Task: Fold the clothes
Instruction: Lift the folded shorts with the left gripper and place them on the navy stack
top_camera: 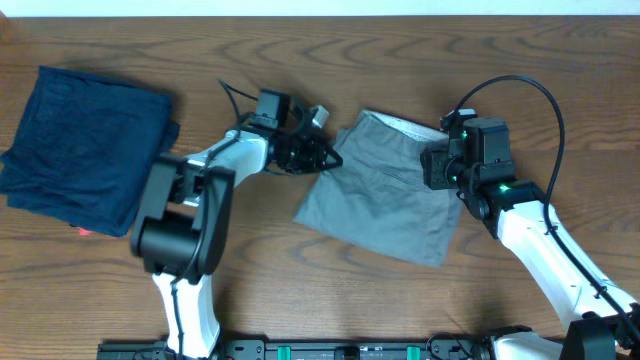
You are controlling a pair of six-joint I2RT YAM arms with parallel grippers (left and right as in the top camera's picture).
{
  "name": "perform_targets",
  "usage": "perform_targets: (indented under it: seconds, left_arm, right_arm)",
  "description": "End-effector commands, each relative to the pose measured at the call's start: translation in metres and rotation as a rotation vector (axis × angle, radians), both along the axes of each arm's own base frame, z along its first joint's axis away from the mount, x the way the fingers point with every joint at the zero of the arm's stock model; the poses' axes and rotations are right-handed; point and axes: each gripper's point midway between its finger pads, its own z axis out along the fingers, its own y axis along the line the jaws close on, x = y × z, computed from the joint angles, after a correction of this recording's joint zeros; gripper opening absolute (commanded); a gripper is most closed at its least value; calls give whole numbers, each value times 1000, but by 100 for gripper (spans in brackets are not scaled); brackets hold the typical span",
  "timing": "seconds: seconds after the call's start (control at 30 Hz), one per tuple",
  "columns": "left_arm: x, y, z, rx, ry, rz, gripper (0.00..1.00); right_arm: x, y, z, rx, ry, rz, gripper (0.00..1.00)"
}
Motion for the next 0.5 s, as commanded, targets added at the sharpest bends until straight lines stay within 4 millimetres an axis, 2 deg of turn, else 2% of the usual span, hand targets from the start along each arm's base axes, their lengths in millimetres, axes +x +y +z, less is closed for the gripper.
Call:
perform_targets:
  seconds: [0.0,0.1,0.2,0.23,0.37,0.47]
  left_arm:
    - [28,29,72,10,-206,87,6]
    - [46,73,107,110,-314,231,6]
    - [59,129,148,210,-431,402,6]
    - [62,154,164,244,-473,475,6]
    - [58,233,211,310,-569,686,6]
    - [48,301,230,366,-599,851,6]
  right_arm:
    - [4,-5,4,-13,-14,-23,56]
    - [4,-5,5,-13,-14,-23,56]
    - [4,-5,5,-13,-14,-23,56]
    - [4,-5,4,-13,-14,-23,56]
    - [3,-6,4,-14,-11,-23,56]
    - [3,-6,4,-14,-11,-23,56]
